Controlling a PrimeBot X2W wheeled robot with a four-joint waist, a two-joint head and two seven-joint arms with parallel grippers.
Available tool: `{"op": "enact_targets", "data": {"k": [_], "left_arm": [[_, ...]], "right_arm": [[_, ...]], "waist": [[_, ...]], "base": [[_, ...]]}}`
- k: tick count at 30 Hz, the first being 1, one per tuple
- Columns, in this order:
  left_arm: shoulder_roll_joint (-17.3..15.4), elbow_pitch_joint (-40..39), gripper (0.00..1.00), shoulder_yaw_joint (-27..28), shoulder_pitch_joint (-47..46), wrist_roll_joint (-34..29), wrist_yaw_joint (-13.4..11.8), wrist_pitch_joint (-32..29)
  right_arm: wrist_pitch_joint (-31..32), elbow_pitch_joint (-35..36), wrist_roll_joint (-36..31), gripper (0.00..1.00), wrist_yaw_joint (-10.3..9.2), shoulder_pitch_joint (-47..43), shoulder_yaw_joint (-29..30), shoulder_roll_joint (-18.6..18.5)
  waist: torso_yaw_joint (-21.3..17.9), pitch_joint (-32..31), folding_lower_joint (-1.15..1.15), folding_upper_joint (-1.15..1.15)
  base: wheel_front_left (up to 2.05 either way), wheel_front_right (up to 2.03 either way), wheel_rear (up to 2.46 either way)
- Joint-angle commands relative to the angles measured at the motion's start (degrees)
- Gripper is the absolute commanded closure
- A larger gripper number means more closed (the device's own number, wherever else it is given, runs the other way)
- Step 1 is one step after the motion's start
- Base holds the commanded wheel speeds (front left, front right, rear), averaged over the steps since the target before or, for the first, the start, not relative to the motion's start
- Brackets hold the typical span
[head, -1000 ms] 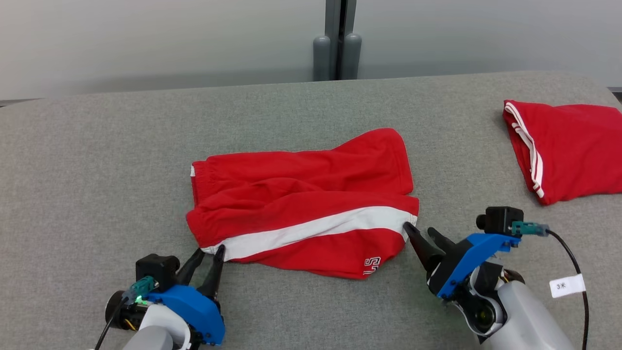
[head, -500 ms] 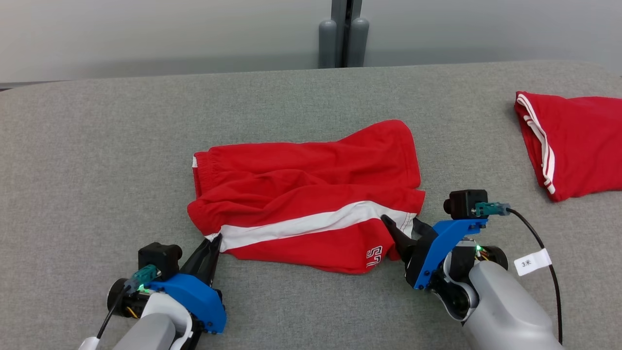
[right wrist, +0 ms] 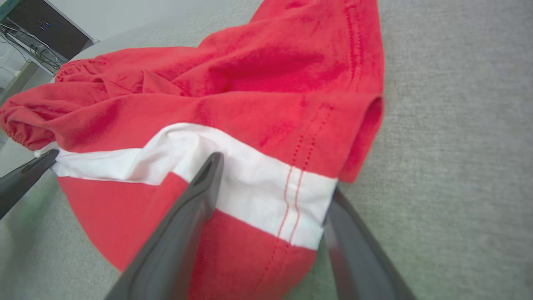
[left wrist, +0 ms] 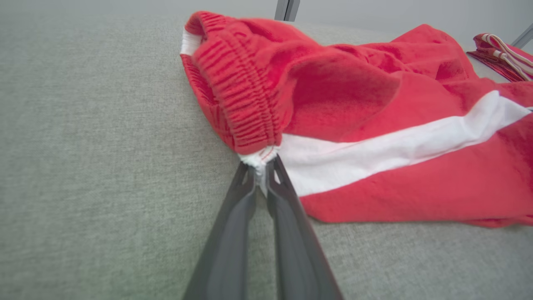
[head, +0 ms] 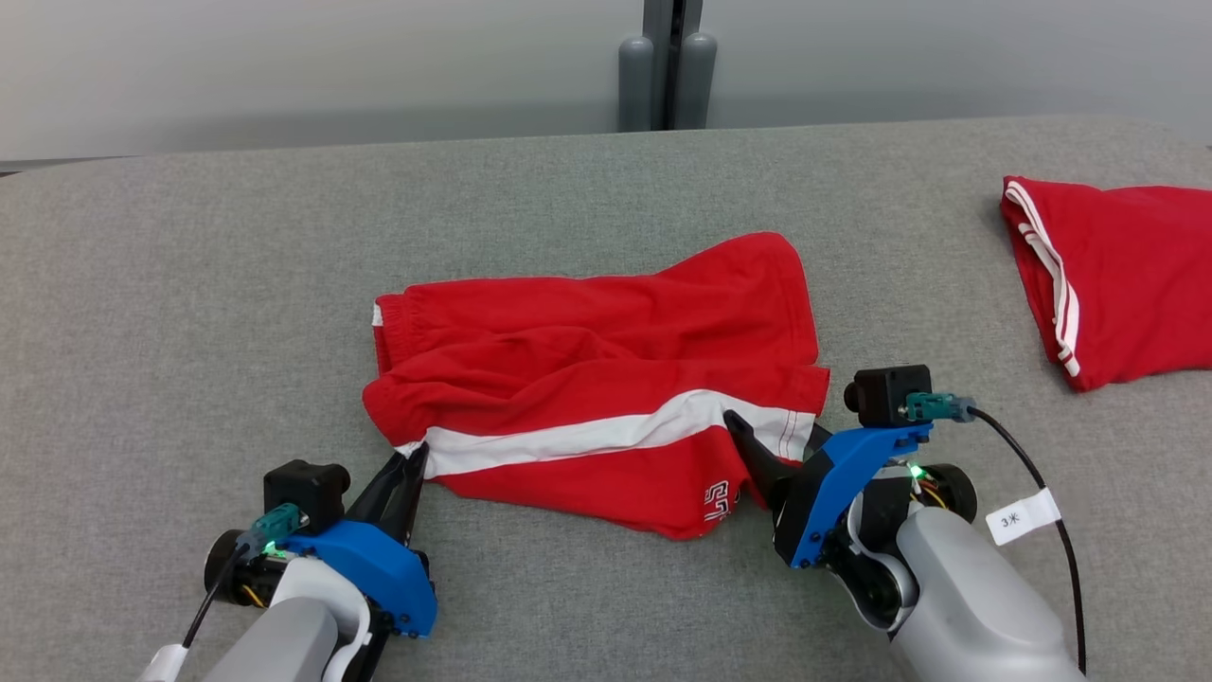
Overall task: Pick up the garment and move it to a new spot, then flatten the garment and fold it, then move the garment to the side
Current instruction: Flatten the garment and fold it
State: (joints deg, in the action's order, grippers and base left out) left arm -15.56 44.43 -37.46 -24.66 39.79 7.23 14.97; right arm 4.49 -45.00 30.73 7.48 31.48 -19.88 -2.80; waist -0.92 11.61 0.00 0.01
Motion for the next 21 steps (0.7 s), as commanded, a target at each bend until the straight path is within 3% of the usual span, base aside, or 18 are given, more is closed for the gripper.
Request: {"op": "enact_targets", "data": {"k": [1, 17, 21], "left_arm": [[-0.29, -0.16, 1.0, 0.46, -0.4, -0.1, 0.27, 0.23], [-0.77, -1.86, 1.0, 2.07, 0.49, -1.26, 0.2, 0.26], [-0.54, -2.12, 1.0, 1.45, -0.06, -1.35, 0.2, 0.26]], "right_arm": [[0.42, 1.21, -0.39, 0.0, 0.03, -1.57, 0.39, -0.19], [8.89, 18.98, -2.48, 0.02, 0.03, -11.65, 5.91, -0.18], [9.91, 20.05, -2.12, 0.49, 0.03, -10.66, 6.25, -0.19]], "waist": [[-0.11, -0.1, 0.0, -0.01], [-0.68, 0.11, 0.0, -0.01], [-0.59, 0.71, 0.0, -0.01]], "base": [[0.0, 0.0, 0.0], [0.0, 0.0, 0.0], [0.0, 0.0, 0.0]]}}
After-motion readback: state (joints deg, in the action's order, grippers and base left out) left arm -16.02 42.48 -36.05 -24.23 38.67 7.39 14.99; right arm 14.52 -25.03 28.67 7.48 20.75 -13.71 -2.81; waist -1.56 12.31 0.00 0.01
